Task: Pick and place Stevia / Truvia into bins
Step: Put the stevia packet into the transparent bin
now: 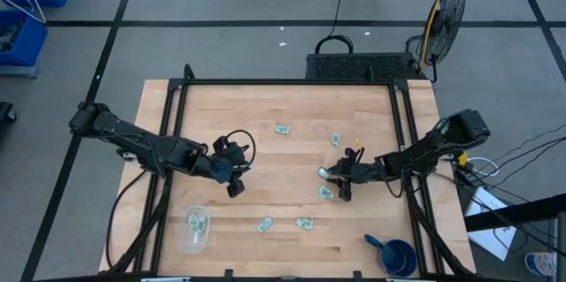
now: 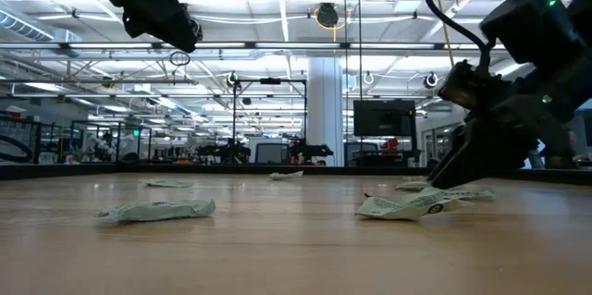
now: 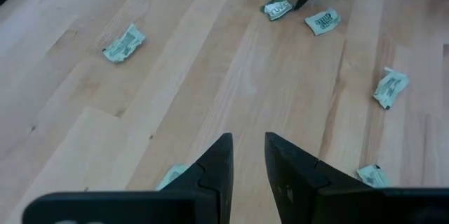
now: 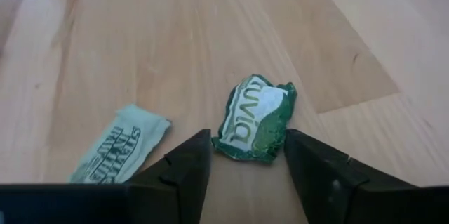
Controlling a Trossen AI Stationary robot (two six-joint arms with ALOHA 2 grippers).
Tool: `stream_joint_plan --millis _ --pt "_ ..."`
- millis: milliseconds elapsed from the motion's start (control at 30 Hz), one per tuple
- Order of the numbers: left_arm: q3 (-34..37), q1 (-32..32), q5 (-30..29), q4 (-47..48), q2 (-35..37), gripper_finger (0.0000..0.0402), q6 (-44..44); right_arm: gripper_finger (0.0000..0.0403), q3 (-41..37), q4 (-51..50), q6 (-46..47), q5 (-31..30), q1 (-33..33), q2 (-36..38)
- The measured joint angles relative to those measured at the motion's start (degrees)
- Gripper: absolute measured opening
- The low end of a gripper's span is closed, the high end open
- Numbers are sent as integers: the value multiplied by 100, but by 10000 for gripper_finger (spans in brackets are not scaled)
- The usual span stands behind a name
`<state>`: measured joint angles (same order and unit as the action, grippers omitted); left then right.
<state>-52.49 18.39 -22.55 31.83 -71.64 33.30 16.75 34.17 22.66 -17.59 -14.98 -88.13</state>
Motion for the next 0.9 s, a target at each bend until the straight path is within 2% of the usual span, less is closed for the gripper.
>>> stream_joint_plan --millis 267,400,600,733,900 --pt "0 -4 -38 -51 0 88 19 114 -5 134 -235 -76 52 -56" --pt "0 -13 -57 -468 -118 88 12 78 -11 162 -241 -86 133 -62" --pt "2 -42 -2 -1141 -752 88 -1180 48 -19 302 -451 -124 151 -74" --pt "4 -145 -2 -1652 -1151 88 -1698 41 -22 988 -762 -101 151 -70" --pt "4 -247 295 -2366 -1418 88 -2587 56 248 1278 -935 883 345 -71"
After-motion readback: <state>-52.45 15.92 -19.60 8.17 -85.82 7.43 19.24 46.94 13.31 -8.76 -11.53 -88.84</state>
